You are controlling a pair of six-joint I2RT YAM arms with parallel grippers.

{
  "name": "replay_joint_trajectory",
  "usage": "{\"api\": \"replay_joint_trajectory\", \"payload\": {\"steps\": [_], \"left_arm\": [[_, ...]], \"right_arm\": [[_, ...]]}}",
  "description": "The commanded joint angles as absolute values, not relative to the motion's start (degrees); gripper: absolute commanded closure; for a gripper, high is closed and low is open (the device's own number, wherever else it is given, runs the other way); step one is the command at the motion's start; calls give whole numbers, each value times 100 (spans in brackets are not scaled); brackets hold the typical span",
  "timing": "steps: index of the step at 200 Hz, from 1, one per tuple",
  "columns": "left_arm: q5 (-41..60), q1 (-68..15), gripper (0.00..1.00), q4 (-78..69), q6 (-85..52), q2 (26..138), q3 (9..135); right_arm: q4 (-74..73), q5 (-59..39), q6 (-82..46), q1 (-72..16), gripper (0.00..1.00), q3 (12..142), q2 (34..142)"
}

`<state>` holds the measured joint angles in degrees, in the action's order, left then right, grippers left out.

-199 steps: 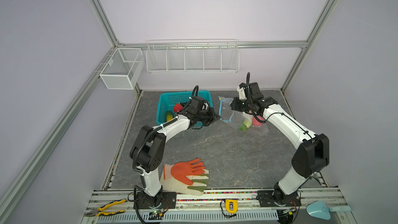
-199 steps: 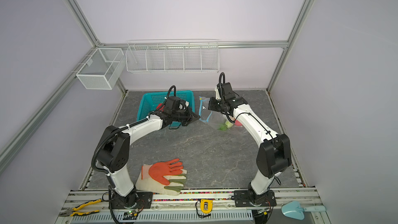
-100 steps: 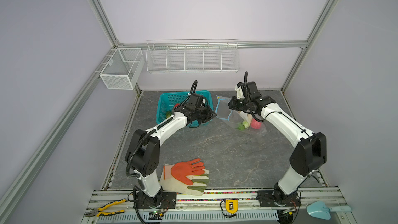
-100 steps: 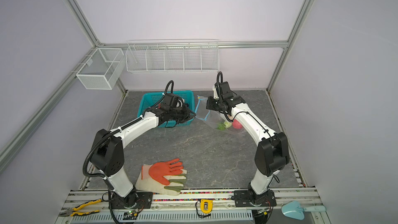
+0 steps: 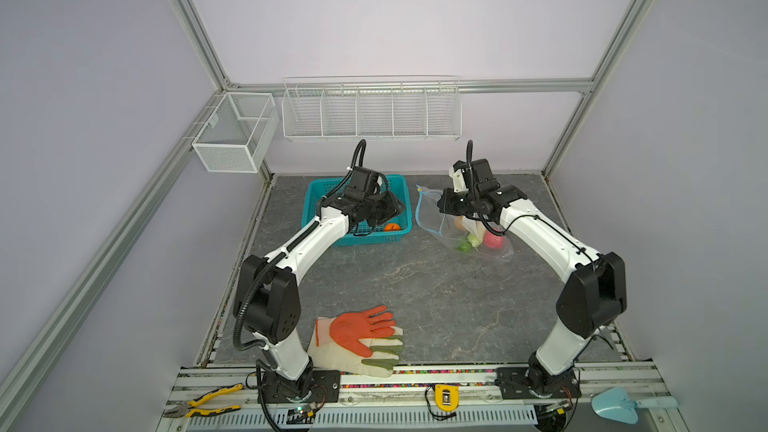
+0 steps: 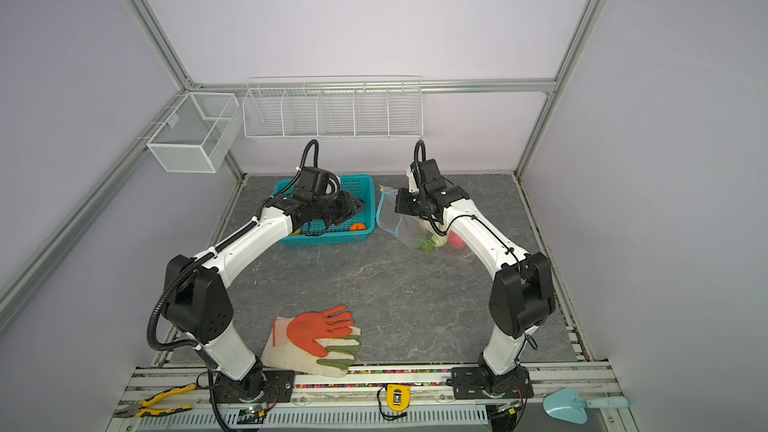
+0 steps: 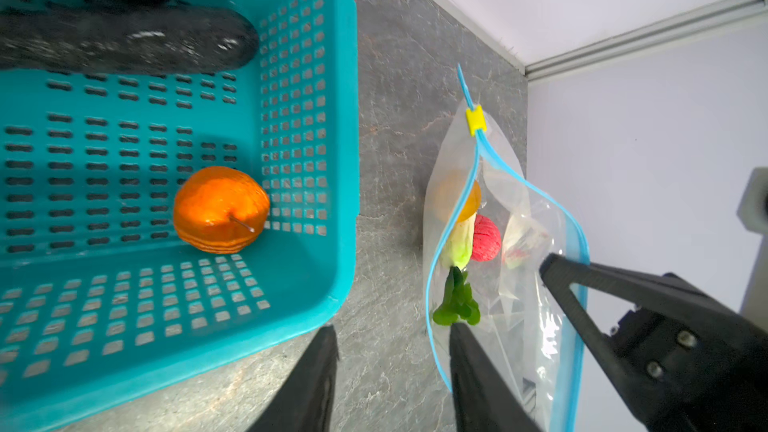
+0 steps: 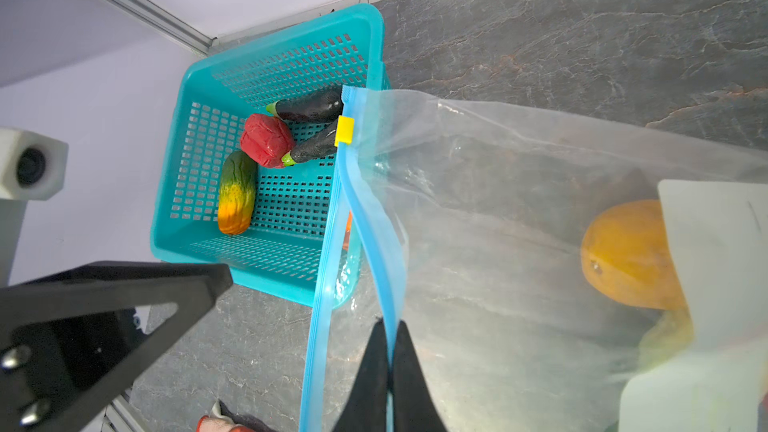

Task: Place the food in the zip-top bag and seal the zipper
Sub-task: 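Lower the bag, release the zipper with the left gripper and withdraw it toward the basket, then lower the open left gripper into the basket toward the orange fruit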

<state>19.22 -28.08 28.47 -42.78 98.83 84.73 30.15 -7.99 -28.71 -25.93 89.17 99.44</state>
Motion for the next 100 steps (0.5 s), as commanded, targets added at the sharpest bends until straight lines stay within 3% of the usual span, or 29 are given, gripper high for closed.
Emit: {"api": "replay_joint_trajectory", "payload": {"steps": [1,51,100], "left_arm": [[1800,-2602,53,3318,-3918,9910,8769],[1574,-2253,38,3930,-3499,10408,9172],[1140,-2175,33,4692,-2963,11170,9931]], "right_arm": [[2956,-901,-2857,-2617,93,9018,9987],[2937,-904,-2821,-2619,93,9005,10011],[3007,-891,-2760,-2614,93,9011,9993]]}}
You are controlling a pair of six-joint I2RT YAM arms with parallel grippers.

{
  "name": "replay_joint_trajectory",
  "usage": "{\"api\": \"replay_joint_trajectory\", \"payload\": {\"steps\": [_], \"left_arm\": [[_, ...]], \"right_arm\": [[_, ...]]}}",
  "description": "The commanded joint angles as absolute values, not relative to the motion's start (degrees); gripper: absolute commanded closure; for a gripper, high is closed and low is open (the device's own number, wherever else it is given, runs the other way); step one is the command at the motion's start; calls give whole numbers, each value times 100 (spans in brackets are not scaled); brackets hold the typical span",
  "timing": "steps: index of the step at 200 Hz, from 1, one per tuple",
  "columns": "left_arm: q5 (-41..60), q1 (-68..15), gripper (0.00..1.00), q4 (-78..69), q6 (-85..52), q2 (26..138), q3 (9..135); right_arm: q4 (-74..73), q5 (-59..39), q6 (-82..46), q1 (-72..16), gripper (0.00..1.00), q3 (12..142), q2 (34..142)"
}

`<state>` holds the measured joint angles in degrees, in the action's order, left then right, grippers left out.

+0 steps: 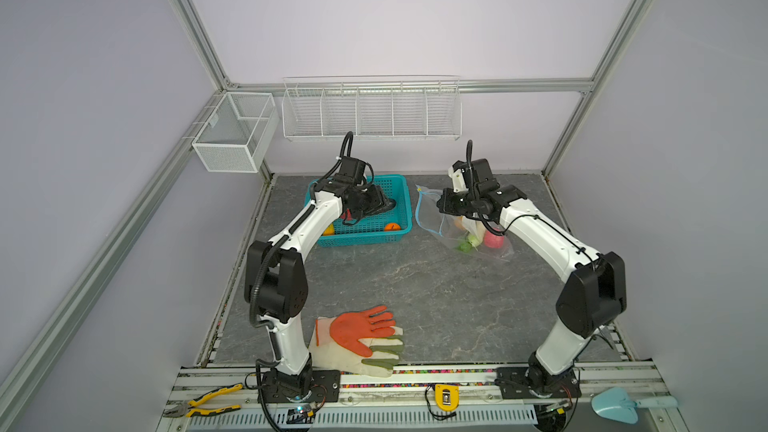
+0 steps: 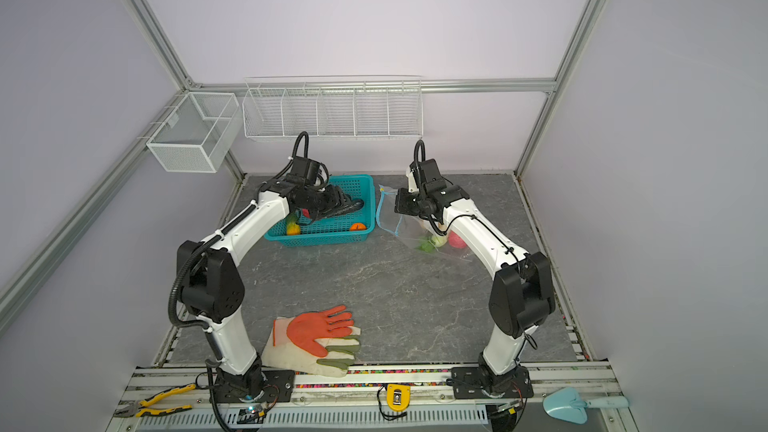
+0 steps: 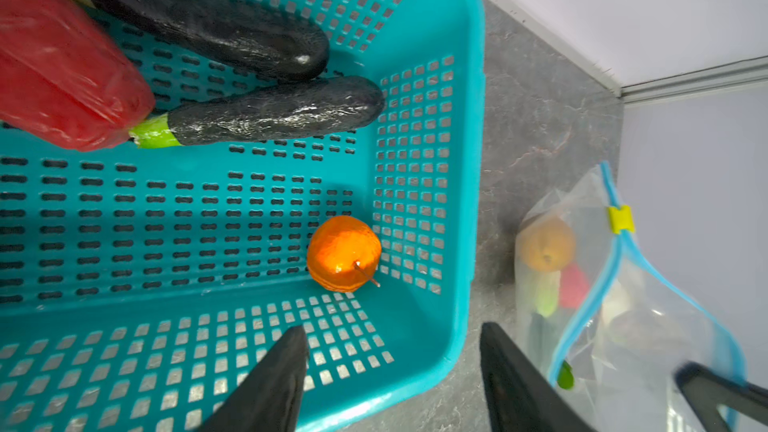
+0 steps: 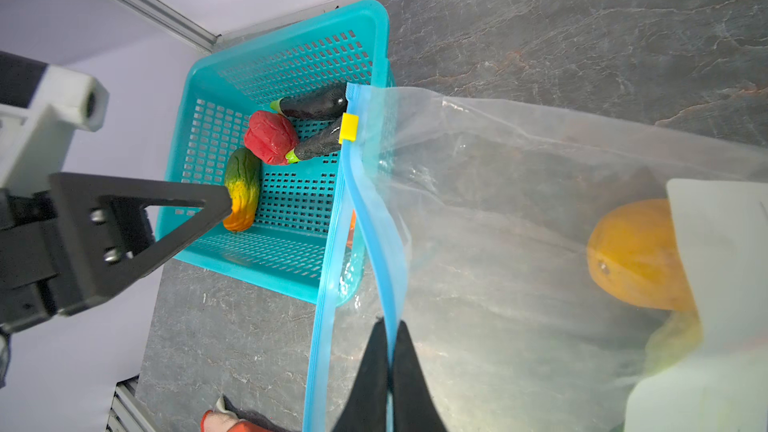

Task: Place the food in the zip-top bag and seal the zipper
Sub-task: 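Lower the open left gripper into the basket toward the orange fruit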

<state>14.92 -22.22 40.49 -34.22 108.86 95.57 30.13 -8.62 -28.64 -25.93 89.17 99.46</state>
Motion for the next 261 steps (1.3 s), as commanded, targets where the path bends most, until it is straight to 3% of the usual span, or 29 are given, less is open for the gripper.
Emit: {"api": "replay_joint_trajectory", "payload": {"steps": [1,68,155,261], "left_arm": [[1124,-2173,33,4702,-2945,11183,9944],[787,-2021,34,4393,-2485,11887,10368],[1374,-2350,34,4530,-2404,12124,10258],[1396,-2639,30,4979,-2410,12744,10664]], "right_arm": [[3011,-889,-2755,-2612,93,9010,9989],[2968,-966,-2812,-2619,93,8974,10002],[2859,-1002,-2870,-2614,93,8888,9967],[2865,-979,-2860,-2620,93,8820,9844]]}}
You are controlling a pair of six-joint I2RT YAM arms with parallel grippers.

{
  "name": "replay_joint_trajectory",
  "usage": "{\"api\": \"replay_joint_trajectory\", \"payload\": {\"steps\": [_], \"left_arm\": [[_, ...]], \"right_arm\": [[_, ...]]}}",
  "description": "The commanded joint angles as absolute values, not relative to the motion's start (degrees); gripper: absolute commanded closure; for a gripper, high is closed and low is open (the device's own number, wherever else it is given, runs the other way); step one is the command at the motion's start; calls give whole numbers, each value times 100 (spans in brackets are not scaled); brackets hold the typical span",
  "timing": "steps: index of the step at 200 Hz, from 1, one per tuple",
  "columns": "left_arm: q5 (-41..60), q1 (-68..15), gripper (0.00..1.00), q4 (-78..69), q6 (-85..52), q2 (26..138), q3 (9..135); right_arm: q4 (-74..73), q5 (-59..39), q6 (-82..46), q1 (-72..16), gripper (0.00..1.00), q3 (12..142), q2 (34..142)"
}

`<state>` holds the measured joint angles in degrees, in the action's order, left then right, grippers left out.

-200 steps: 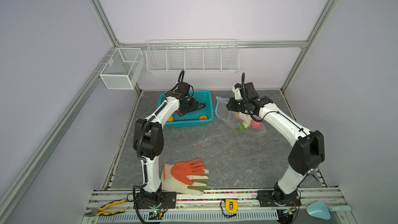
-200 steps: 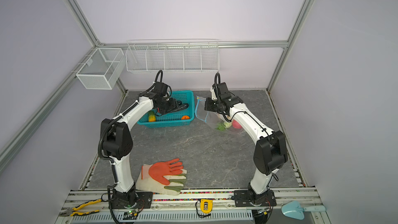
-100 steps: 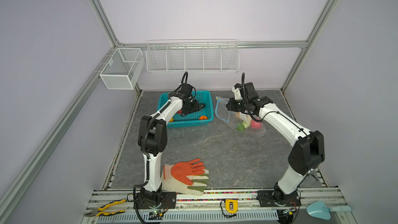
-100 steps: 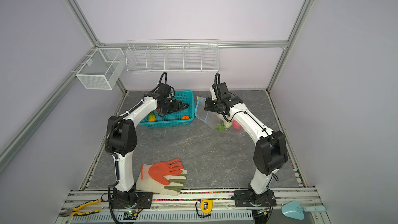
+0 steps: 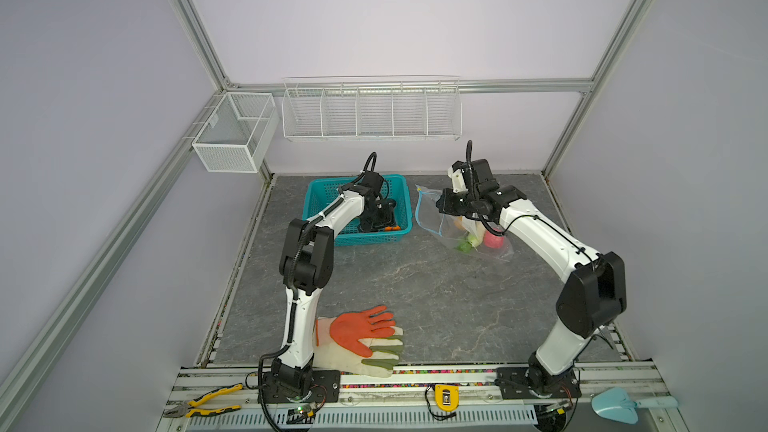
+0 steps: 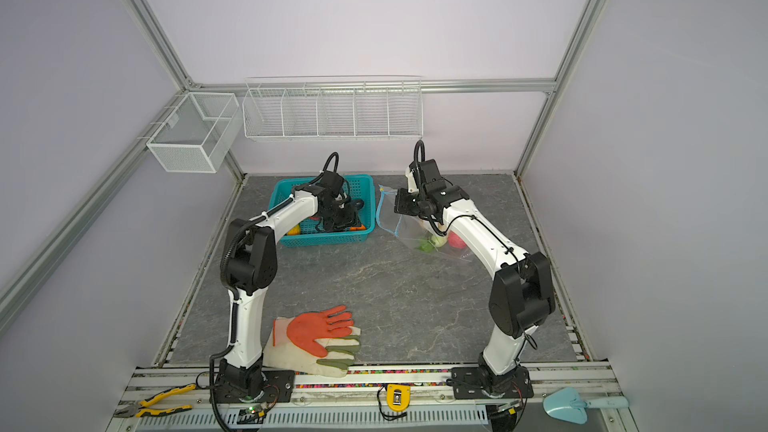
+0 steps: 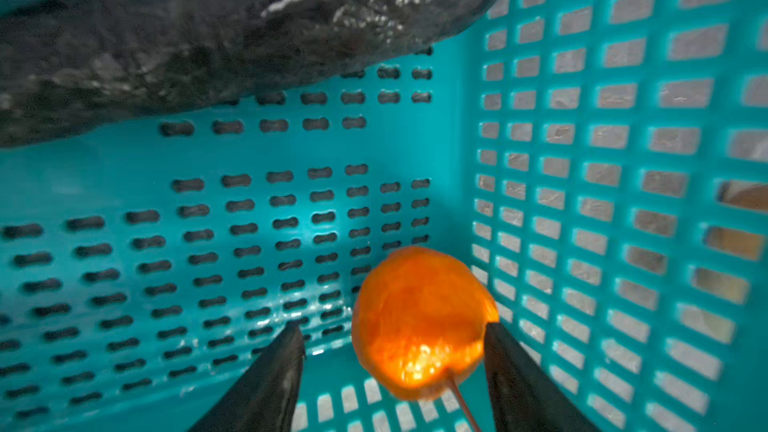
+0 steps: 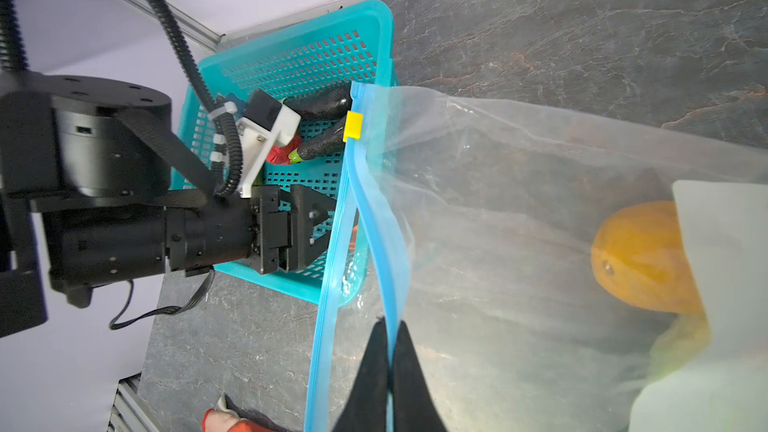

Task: Place the food in the zip-top bag and seal the zipper
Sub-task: 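Lower the open left gripper into the basket toward the orange fruit, then close the left gripper around the orange fruit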

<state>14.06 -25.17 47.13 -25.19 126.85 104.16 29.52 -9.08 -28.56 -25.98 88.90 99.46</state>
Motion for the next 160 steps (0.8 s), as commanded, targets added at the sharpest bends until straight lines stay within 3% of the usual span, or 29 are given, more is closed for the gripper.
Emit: {"api": "replay_joint_trajectory", "payload": {"steps": [1,112,160], "left_arm": [[1388,-2642,30,4977,-2409,12748,10667],[826,-2777,21,5344,-2352,13138,10973],[620,-2747,32,5422,-2352,13097,10969]], "right_arm": [[2865,-977,-2858,-2619,93,8818,9844],[2847,-1028,-2874,-2619,93,8798,9861],[2833,-1029,-2874,-2615,93,8791,9868]]}}
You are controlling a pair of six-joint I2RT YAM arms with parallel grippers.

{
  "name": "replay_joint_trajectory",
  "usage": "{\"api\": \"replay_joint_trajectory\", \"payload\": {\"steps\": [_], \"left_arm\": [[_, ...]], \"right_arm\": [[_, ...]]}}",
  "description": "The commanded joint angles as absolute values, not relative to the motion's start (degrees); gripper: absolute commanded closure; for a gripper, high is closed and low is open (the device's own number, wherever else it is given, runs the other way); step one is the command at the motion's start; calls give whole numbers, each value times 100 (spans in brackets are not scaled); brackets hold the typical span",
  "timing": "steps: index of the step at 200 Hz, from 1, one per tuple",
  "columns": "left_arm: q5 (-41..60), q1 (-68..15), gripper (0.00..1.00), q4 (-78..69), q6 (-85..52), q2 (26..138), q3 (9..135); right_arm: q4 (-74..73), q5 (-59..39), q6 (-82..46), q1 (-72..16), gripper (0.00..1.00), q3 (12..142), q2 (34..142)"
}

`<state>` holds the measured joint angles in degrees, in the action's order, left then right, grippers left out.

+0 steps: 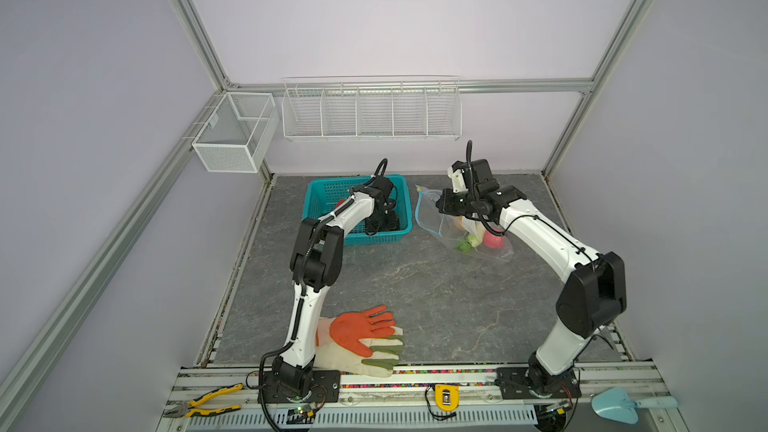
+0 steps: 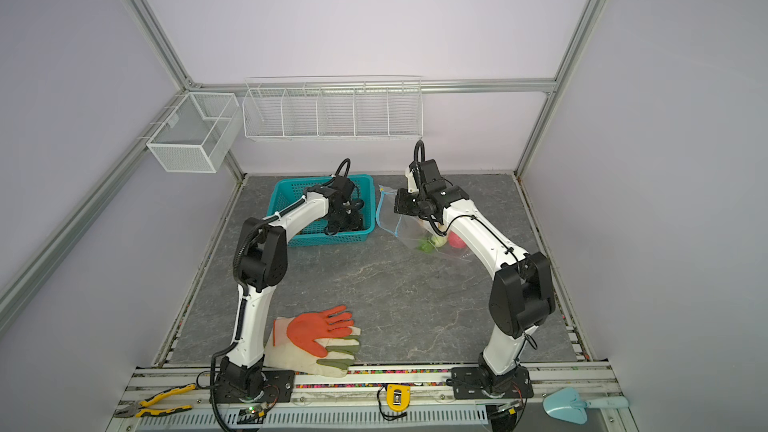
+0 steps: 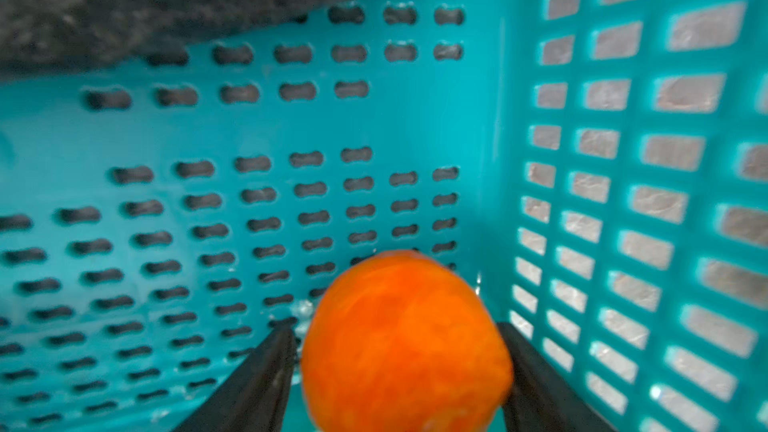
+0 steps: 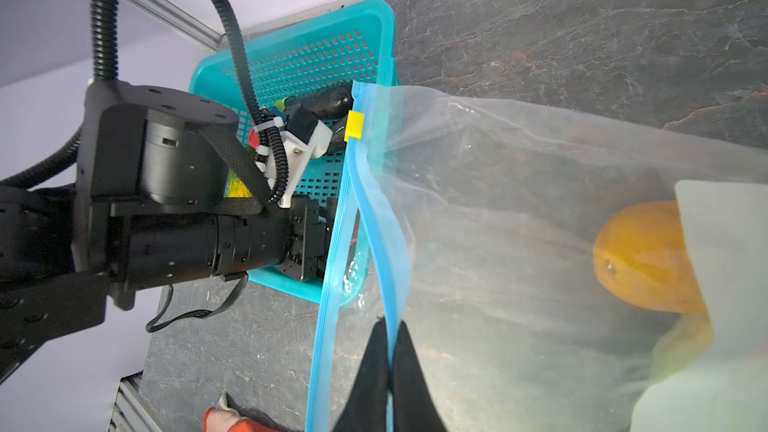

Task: Place the food in the zip-top bag and seal the zipper
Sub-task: 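Close the left gripper around the orange fruit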

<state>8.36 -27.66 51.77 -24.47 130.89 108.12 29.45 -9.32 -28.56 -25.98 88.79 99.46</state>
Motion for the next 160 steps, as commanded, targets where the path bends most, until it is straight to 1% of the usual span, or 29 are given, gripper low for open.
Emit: {"api": "replay_joint_trajectory", "payload": {"steps": [1,30,51,160], "left_arm": [[618,-2745,33,5422,-2350,13096,10969],[579,-2708,40,5395,-2373,13054,10942],[571,-2707,43,5404,-2369,13040,10942],[711,-2611,47,5134,-2562,12432,10387]], "right_arm": [[2836,-1024,-2874,-2617,93,8795,9869],[2830,-1046,-2891,-2624,93,8754,9855],[2806,-1033,-2900,-2616,93,8730,9840],[2754,-1055,-2961,-2619,93,8712,9826]]}}
